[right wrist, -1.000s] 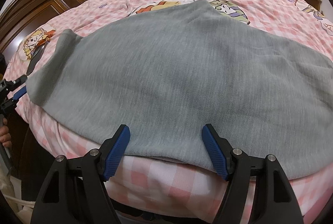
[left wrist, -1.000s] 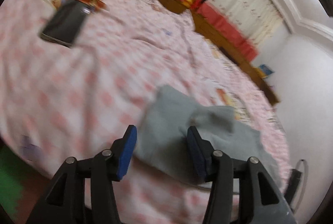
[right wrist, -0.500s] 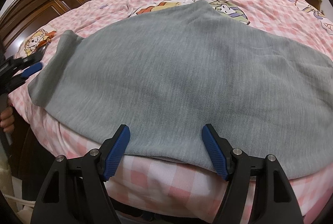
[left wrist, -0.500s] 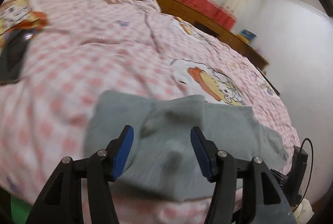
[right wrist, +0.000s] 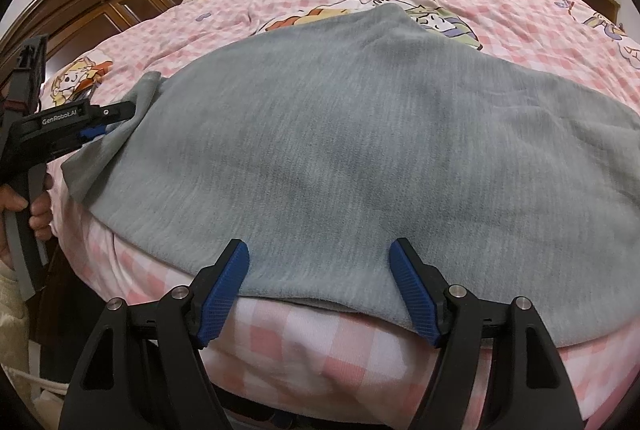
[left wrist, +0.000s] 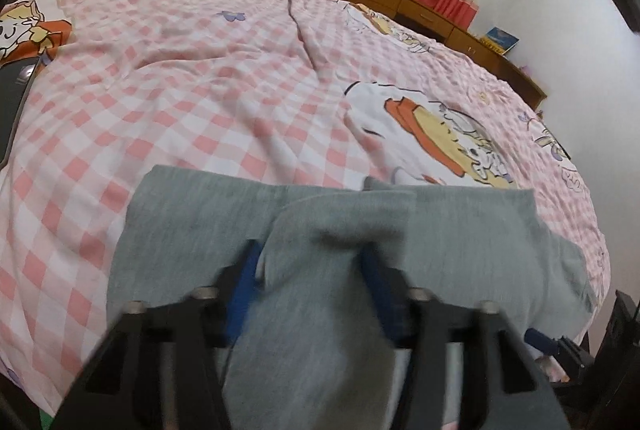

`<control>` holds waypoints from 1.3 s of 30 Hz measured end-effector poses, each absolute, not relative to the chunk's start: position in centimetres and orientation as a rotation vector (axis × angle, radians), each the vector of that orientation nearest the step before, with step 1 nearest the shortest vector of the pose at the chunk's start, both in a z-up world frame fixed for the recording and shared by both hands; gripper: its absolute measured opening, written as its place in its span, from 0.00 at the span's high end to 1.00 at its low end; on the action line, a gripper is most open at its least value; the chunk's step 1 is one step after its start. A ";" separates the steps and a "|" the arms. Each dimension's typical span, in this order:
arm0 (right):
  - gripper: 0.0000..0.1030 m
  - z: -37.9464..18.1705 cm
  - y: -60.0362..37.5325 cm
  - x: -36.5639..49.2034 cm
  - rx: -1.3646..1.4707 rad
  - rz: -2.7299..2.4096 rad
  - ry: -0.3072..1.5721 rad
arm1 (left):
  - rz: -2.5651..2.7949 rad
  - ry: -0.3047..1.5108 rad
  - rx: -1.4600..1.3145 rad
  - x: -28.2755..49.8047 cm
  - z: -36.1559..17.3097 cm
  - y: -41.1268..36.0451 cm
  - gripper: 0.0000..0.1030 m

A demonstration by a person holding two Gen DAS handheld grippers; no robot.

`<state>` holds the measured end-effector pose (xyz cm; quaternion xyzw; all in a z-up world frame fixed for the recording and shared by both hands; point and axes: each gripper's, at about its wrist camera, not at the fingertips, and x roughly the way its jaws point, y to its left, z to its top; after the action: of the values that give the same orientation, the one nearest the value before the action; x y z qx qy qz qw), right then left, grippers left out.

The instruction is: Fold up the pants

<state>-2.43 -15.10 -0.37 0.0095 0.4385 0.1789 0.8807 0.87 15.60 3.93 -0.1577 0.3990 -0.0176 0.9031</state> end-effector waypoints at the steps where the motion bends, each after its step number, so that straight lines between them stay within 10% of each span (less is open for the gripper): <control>1: 0.27 -0.4 -15.1 -2.4 0.021 0.374 0.912 | -0.049 0.825 -0.330 0.8 4.2 15.5 0.80; 3: 0.27 -0.4 -15.2 -2.4 0.023 0.379 0.909 | -0.027 0.813 -0.309 0.2 5.0 15.1 0.93; 16: 0.26 -0.4 -15.3 -2.5 0.031 0.396 0.899 | 0.280 0.806 -0.068 -0.8 7.3 19.8 0.89; 21: 0.26 -0.4 -15.1 -2.5 0.019 0.392 0.899 | 0.391 0.815 -0.091 -1.4 6.9 20.9 0.35; 39: 0.27 6.8 -21.5 8.7 0.122 0.426 0.973 | 0.192 0.904 -0.147 -0.5 3.2 14.4 0.19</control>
<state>8.75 -21.53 6.83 0.0583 0.4637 0.2028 0.8605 -0.52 14.37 3.21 -0.0708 0.4356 0.0923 0.8926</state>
